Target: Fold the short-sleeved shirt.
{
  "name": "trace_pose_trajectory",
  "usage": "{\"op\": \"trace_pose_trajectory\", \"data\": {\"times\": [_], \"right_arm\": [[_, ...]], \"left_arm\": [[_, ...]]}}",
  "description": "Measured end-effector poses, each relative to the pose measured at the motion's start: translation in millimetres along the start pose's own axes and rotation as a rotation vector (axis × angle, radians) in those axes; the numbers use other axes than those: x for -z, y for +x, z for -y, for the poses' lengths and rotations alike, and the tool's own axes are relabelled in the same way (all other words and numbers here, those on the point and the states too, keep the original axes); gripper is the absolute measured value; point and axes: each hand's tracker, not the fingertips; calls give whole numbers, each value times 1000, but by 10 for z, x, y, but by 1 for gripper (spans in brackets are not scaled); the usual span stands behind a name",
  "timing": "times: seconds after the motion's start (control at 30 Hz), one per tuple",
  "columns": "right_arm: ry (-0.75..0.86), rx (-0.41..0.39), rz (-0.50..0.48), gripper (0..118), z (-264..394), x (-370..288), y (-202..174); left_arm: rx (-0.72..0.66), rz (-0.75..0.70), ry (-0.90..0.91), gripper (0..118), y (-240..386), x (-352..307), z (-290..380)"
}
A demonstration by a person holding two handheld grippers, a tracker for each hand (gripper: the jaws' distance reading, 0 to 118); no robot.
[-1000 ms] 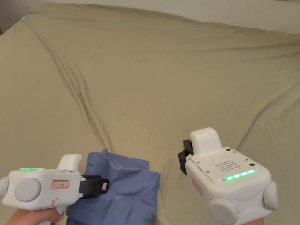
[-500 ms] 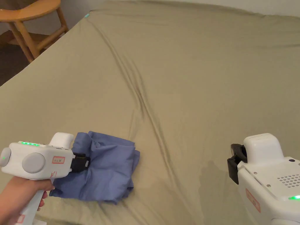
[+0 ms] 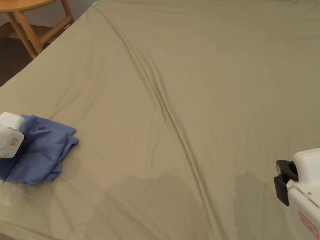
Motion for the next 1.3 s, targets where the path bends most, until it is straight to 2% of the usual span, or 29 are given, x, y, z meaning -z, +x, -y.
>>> {"op": "trace_pose_trajectory", "data": {"times": [0.1,0.2,0.27,0.3,0.37,0.4,0.43,0.57,0.6,0.73,0.87,0.93,0.97,1.0,1.07,1.1,1.13,1.17,1.2,1.23,1.3], "right_arm": [[-9,-11,9,0,-13,19,-21],[-17,-6,13,0,-32,29,-41],[-18,-5,15,0,-41,30,-31],[-18,-5,14,0,-50,28,-15],[-13,-3,12,0,-72,6,25],[-7,1,15,0,-86,-14,48],[3,6,17,0,-108,-57,63],[56,21,32,0,-208,-253,180],[76,22,39,0,-244,-330,222],[173,27,82,0,-395,-687,420],[274,45,124,0,-536,-1105,612],[327,46,149,0,-583,-1332,689],[348,44,162,0,-595,-1420,716],[370,43,175,0,-602,-1523,741],[400,46,184,0,-599,-1686,774],[419,48,191,0,-584,-1759,789],[434,49,198,0,-566,-1826,794],[447,49,204,0,-546,-1885,796],[458,47,210,0,-523,-1938,795],[469,46,216,0,-496,-1977,800],[475,46,217,0,-436,-2035,798]], "left_arm": [[-88,4,-32,25,-200,168,-64],[-99,-73,-51,25,-296,284,-61],[-98,-1,-51,29,-299,169,-49],[-97,-24,-44,38,-312,82,-53],[-164,-116,50,90,-354,-115,-86],[-209,-104,116,105,-395,-258,-116],[-277,-94,209,109,-412,-477,-148],[-405,2,500,109,-273,-1420,-300],[-415,67,570,109,-170,-1704,-311],[-455,139,881,109,416,-2732,-252],[-469,248,1035,109,1171,-3555,-127],[-460,259,1057,103,1621,-3923,-79],[-450,270,1060,94,1790,-4051,-60],[-433,294,1078,80,1971,-4180,-31],[-415,337,1114,69,2224,-4323,15],[-415,337,1131,69,2362,-4398,37],[-397,343,1148,44,2490,-4482,55],[-386,349,1157,24,2585,-4543,66],[-375,359,1171,12,2683,-4587,74],[-348,377,1188,6,2779,-4654,95],[-307,377,1203,2,2940,-4768,141]]}}
